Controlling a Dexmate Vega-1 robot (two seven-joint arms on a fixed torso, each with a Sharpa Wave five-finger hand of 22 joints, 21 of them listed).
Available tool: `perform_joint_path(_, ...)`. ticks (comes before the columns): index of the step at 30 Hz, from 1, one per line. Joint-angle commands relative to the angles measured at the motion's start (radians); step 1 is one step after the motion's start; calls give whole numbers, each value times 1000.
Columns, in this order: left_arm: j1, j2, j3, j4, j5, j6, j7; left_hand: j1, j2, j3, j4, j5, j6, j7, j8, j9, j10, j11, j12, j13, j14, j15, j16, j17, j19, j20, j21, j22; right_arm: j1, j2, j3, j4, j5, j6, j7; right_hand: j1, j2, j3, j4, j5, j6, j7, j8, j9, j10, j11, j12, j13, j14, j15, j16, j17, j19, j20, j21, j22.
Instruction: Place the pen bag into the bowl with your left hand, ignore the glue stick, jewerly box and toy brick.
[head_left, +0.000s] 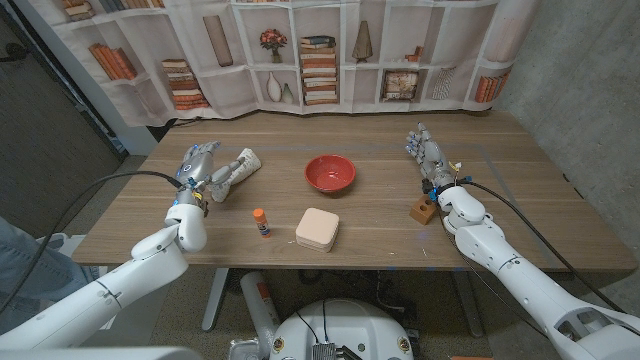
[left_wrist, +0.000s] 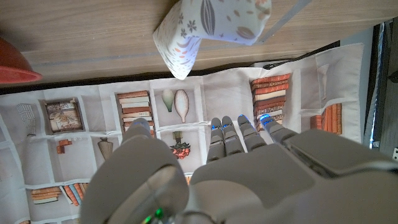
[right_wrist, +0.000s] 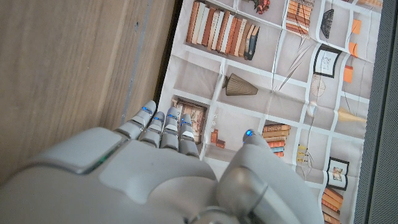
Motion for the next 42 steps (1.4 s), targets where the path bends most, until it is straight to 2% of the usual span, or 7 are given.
perform_joint_path(1, -39, 10, 41, -6, 6, 69, -50, 11, 1, -1, -4, 4, 9, -2, -1, 5, 2, 0, -2, 2, -2, -2, -2, 3, -11, -2, -3, 5, 1, 1, 3, 4, 3, -1, -2, 9, 2, -3, -3, -2, 7, 3, 0, 5, 4, 1, -2, 4, 0, -2, -3, 5, 4, -17, -1, 4)
perform_joint_path(15, -76, 16, 86, -16, 25, 153, -81, 12, 0, -7, -4, 6, 11, 1, -2, 5, -5, 0, -5, 3, -13, 1, -6, 3, -15, -3, -4, 5, 4, 1, 4, 6, 5, -3, -1, 9, 3, -4, -5, -2, 7, 2, 0, 5, 5, 3, -2, 4, 2, -1, -2, 5, 7, -15, -5, 4)
perform_joint_path(24, -97, 15, 107, 2, 19, 155, -96, 13, -1, -9, -4, 7, 12, 3, -2, 5, -4, -4, -5, 3, -14, 2, -6, 3, -15, -4, -4, 5, 7, 4, 2, 12, 4, -5, -2, 9, 3, -5, -5, -2, 7, 2, 0, 5, 7, 4, -1, 4, 4, -1, -2, 6, 8, -13, -8, 4)
perform_joint_path(30, -109, 16, 118, 16, 13, 143, -104, 15, -2, -12, -4, 8, 12, 1, -3, 5, 9, 7, 0, 3, -4, 2, -1, 3, -15, -5, -4, 5, 8, 4, 1, 11, 1, -7, -4, 9, 3, -6, -6, -3, 7, 3, 0, 5, 7, 0, -2, 4, 6, -1, -1, 6, 9, -12, -11, 4)
perform_joint_path(42, -148, 13, 162, 17, 29, 190, -146, 17, -3, -16, -5, 9, 19, 0, -2, 5, 11, 10, -1, 3, -2, 6, -1, 3, -20, -11, -5, 5, 7, 7, 4, 14, 6, 0, -2, 9, 4, -7, -7, -3, 7, 2, -1, 5, 8, 3, -2, 4, 6, -1, -1, 6, 11, -12, -14, 4)
